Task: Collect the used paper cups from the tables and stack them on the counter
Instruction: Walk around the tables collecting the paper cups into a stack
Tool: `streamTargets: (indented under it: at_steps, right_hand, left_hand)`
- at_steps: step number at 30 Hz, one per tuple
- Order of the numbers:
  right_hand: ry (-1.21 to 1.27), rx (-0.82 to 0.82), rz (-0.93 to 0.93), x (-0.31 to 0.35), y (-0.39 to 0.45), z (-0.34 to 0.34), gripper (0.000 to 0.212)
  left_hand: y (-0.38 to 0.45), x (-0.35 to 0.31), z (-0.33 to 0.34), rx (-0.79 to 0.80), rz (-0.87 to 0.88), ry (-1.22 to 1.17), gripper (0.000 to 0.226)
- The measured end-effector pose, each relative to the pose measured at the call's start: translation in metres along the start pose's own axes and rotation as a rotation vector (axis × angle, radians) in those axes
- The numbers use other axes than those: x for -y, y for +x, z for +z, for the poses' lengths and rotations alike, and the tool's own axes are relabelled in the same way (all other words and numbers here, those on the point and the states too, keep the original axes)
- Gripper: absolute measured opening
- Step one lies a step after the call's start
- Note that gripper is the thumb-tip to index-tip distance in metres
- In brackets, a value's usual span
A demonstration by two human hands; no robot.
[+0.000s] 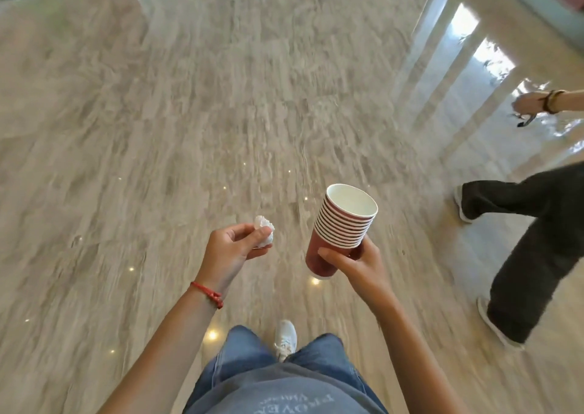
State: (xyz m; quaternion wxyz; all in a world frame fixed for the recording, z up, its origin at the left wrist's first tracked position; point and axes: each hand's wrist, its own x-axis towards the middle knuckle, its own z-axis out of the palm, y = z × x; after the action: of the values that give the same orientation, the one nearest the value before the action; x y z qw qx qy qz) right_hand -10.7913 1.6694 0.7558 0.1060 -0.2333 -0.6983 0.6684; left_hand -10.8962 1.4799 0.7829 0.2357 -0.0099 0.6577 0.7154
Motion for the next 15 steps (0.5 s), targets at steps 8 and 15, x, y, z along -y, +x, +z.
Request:
streamTargets:
  at_steps: [8, 15]
  right_hand:
    - [0.025, 0.000, 0.035, 0.018, 0.139, -0.001, 0.043]
    - [0.053, -0.070, 0.022, 0.033, 0.292, 0.001, 0.038]
  left_hand:
    - [0.140, -0.038, 0.033, 0.023, -0.021, 0.013, 0.027]
    - [0.302, -0.082, 0.060, 0.088, -0.028, 0.040, 0.013]
